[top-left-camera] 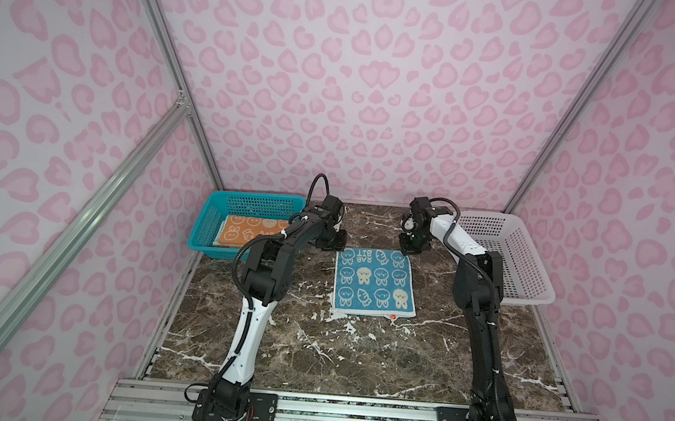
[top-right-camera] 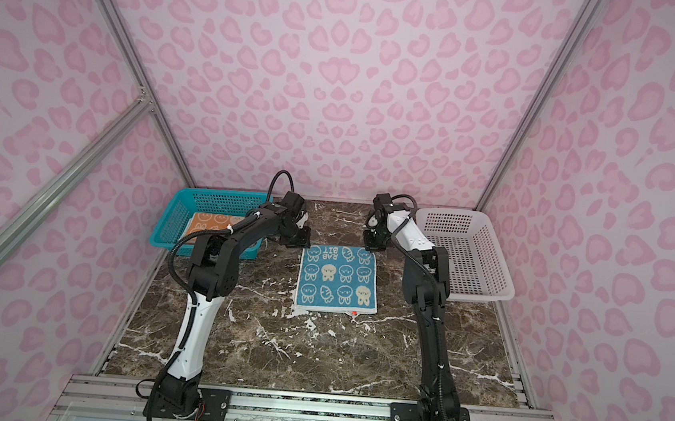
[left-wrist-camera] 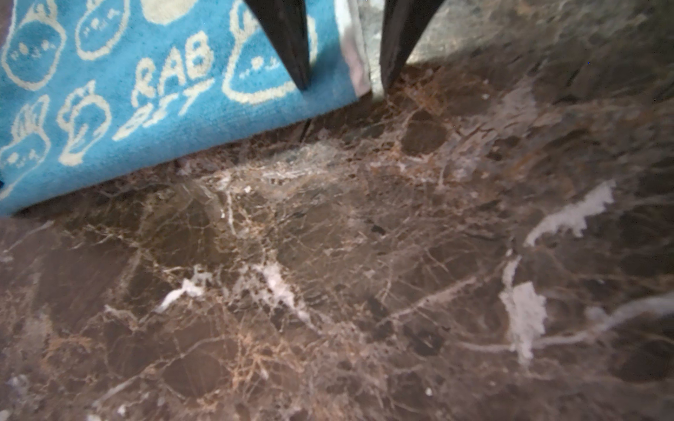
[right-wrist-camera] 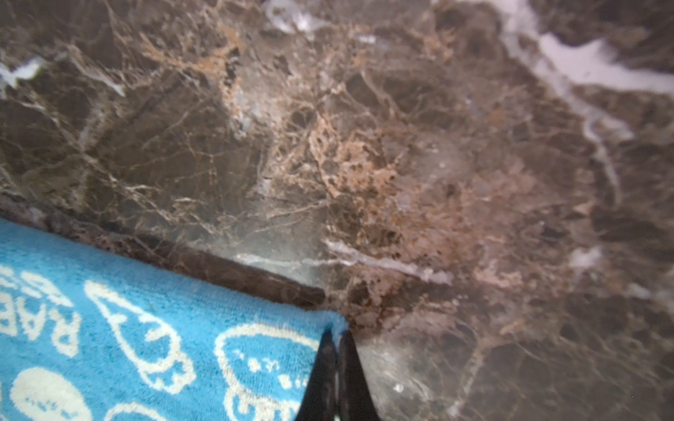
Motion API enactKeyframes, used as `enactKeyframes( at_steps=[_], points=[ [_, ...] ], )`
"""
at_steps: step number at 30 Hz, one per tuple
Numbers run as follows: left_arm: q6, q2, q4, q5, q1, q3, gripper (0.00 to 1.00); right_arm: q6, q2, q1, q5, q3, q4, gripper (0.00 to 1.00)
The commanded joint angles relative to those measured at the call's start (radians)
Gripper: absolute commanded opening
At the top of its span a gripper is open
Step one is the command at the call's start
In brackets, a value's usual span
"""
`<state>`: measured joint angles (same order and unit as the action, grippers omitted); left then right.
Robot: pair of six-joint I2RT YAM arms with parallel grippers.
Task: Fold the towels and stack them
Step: 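Hold the towel edge pinched with both grippers, adjusting it on the table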
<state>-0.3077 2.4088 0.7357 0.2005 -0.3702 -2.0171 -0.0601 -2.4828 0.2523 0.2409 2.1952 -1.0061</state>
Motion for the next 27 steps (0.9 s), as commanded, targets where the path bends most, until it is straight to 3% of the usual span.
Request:
enactKeyframes(
  at_steps=[1,27],
  points=[
    [0.016,0.004,0.036,-0.017,0.0,0.017,0.3,0.008,0.002,-0.001,0.0,-0.011,-0.017,0.0],
    [0.022,0.024,0.025,-0.002,-0.001,0.021,0.19,0.008,0.008,-0.001,0.0,-0.02,-0.017,0.0]
  ],
)
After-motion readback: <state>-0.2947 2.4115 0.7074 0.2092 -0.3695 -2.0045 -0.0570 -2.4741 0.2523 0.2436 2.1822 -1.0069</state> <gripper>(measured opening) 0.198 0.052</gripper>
